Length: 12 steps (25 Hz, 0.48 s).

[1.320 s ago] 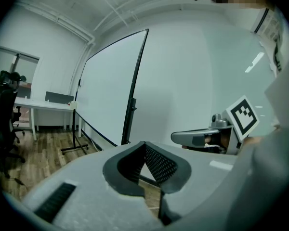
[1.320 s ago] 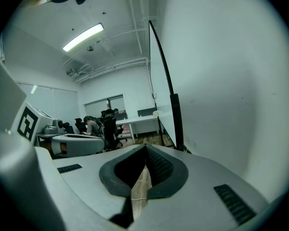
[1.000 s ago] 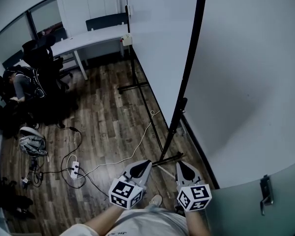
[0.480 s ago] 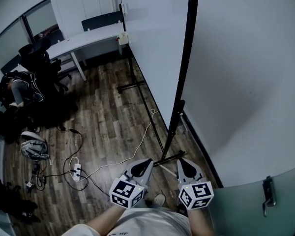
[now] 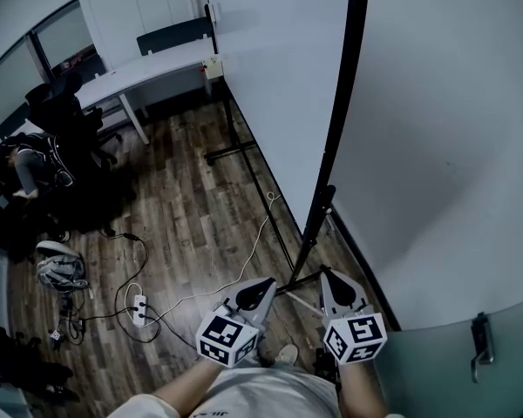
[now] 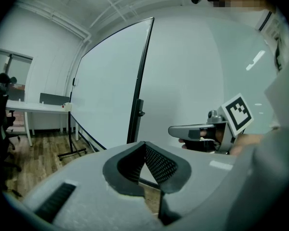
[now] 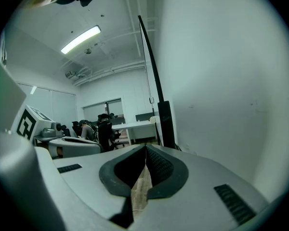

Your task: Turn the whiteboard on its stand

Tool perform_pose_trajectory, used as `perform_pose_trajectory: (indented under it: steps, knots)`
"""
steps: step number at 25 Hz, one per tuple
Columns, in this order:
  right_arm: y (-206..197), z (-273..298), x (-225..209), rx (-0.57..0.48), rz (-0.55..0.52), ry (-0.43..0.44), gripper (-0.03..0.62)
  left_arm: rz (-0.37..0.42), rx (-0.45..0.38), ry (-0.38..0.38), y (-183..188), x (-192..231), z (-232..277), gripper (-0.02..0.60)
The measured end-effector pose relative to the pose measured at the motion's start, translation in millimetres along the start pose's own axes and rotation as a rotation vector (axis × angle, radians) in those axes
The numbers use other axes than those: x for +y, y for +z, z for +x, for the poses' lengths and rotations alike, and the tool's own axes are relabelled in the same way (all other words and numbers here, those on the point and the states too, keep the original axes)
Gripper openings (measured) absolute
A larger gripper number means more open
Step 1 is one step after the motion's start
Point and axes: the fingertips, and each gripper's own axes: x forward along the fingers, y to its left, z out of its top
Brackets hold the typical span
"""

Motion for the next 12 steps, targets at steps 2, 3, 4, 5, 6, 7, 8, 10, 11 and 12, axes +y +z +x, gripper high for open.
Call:
perform_pose_trajectory:
  steps: [2, 3, 4, 5, 6, 7, 8, 10, 11, 12]
  knots:
    - [5.6, 7.1, -4.9, -0.008, -0.005, -0.012, 0.006, 0.006, -0.004, -0.009, 3.7, 4.1, 1.8, 0.009]
    - [8.8, 10.8, -7.5, -0.012, -0.007, -0.016, 0.007, 0.01, -0.007, -0.009, 6.2, 6.8, 2.5, 0.009]
    - [11.8, 15.0, -9.9, -0.016, -0.008, -0.019, 0.006, 0.017, -0.01, -0.007, 8.5, 9.9, 3.5, 0.009]
    - [14.4, 19.5, -12.2, -0.018, -0.011, -0.021, 0.008, 0.024, -0.013, -0.004, 10.4, 13.0, 5.1, 0.009]
    - [16.6, 24.3, -14.7, -0.02, -0.014, -0.021, 0.008, 0.03, -0.014, -0.003, 11.6, 16.2, 7.3, 0.009]
    - [18.7, 29.0, -17.1, -0.021, -0.016, -0.022, 0.008, 0.035, -0.013, -0.001, 12.4, 19.4, 9.6, 0.009]
    - [20.7, 33.7, -19.4, -0.022, -0.018, -0.023, 0.008, 0.038, -0.013, 0.001, 13.4, 22.7, 11.9, 0.009]
    - [24.6, 42.7, -23.1, -0.023, -0.019, -0.024, 0.008, 0.038, -0.012, 0.004, 15.6, 29.6, 16.4, 0.009]
    - [26.2, 46.8, -24.5, -0.023, -0.018, -0.023, 0.008, 0.037, -0.013, 0.006, 17.0, 32.9, 18.6, 0.009]
    - [27.9, 50.8, -25.8, -0.024, -0.018, -0.023, 0.009, 0.037, -0.014, 0.008, 18.6, 35.8, 20.7, 0.009]
